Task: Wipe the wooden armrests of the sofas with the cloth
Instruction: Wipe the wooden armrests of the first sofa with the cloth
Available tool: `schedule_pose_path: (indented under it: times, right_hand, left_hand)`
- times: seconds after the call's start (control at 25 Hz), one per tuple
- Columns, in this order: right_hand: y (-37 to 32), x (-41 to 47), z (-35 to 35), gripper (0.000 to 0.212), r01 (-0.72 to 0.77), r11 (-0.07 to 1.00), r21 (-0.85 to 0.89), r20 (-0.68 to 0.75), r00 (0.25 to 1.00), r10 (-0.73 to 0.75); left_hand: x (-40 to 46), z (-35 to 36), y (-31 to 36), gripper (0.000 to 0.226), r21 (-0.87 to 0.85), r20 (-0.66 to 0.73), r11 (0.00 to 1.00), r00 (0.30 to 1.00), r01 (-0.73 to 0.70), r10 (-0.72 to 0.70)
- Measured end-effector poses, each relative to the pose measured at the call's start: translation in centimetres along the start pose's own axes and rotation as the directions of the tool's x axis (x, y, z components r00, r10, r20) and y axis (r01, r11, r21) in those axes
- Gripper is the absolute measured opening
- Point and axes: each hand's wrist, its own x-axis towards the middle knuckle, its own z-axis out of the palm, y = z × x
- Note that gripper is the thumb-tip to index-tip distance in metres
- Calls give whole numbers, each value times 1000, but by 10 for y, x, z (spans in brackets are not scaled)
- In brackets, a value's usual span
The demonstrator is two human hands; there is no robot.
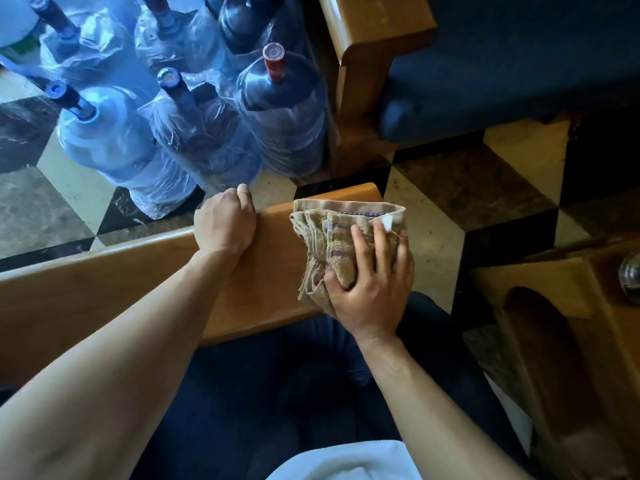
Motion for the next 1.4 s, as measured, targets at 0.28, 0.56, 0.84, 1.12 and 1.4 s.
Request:
schedule_pose_path:
  times: [0.28, 0.56, 0.84, 1.12, 1.4]
  right_hand:
    - [15, 159, 4, 68, -444, 886, 131, 463, 818, 341]
    - [59, 245, 7, 59, -559, 752, 349, 705, 685, 182]
    - [138, 337, -85, 60, -755, 458, 469, 736, 621, 271]
    - [146, 410, -146, 48, -746, 422, 515, 697, 651, 301]
    - [96, 466, -142, 53, -679, 486, 550, 675, 704, 219]
  left_hand:
    - [-11, -4, 27, 53, 83, 91, 992, 991, 94, -102]
    - [-30, 16, 151, 50, 42, 70, 998, 996, 53, -56]
    - [-39, -35, 263, 45, 23, 129, 976, 968, 216, -217]
    - [12, -110, 317, 46, 10, 75, 982, 979, 190, -190]
    - [48, -130, 323, 45, -51, 62, 971, 971, 233, -230]
